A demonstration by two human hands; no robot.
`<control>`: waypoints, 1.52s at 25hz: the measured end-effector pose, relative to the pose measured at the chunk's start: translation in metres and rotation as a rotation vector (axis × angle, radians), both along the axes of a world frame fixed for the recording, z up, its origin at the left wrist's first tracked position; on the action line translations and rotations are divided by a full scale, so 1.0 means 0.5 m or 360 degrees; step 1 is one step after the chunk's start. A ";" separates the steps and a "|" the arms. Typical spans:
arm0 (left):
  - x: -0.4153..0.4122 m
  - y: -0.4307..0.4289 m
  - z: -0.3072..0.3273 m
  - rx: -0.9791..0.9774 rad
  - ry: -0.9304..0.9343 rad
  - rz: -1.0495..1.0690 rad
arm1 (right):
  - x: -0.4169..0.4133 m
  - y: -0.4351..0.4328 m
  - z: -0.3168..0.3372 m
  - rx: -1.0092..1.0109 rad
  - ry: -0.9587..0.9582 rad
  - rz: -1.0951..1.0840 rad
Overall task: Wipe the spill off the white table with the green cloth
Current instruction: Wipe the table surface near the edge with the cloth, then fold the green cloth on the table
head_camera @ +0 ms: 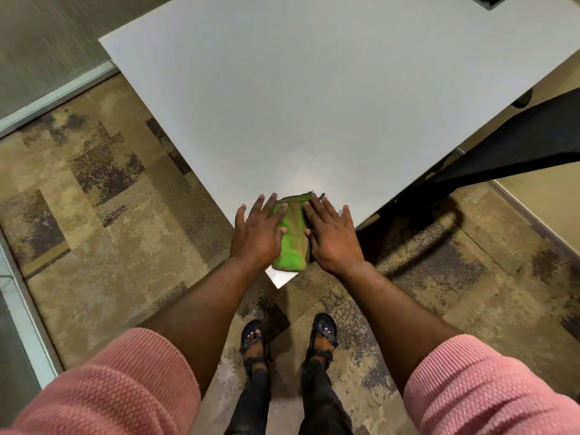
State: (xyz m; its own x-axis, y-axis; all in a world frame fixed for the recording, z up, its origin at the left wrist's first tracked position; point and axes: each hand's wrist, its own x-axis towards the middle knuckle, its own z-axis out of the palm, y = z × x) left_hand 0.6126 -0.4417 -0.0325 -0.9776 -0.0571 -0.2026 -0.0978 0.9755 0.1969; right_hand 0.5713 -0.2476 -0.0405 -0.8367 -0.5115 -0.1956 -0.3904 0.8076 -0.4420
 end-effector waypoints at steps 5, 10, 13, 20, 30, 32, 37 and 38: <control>-0.050 0.000 -0.001 -0.0080 -0.0045 0.0069 | -0.050 -0.018 -0.002 0.0037 0.0036 0.0076; -0.062 0.022 0.034 -0.0148 -0.0122 0.0116 | -0.047 -0.019 0.013 -0.0038 0.0169 -0.0058; -0.049 0.042 0.069 -0.0150 -0.0125 0.0101 | -0.040 0.000 0.042 -0.0102 0.0176 -0.0093; -0.044 0.123 0.214 -0.0092 0.0011 0.0048 | -0.038 0.097 0.182 -0.0133 0.0234 -0.0139; -0.124 0.249 0.420 -0.0058 0.0410 -0.0264 | -0.083 0.263 0.401 -0.0257 0.0629 -0.0321; -0.153 0.270 0.455 -0.0036 0.0473 -0.0301 | -0.100 0.289 0.437 -0.0309 0.0713 -0.0367; -0.238 0.325 0.516 0.0109 0.0604 -0.0414 | -0.158 0.351 0.492 -0.0346 0.0845 -0.0485; -0.259 0.338 0.525 0.0127 0.0613 -0.0440 | -0.174 0.364 0.498 -0.0337 0.0867 -0.0509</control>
State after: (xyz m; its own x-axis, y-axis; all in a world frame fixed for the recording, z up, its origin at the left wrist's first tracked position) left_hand 0.4832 -0.2728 0.2301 -0.9587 0.2168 0.1842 0.2582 0.9351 0.2428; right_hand 0.4844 -0.0658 0.2086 -0.9045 -0.2024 0.3753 -0.3582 0.8381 -0.4113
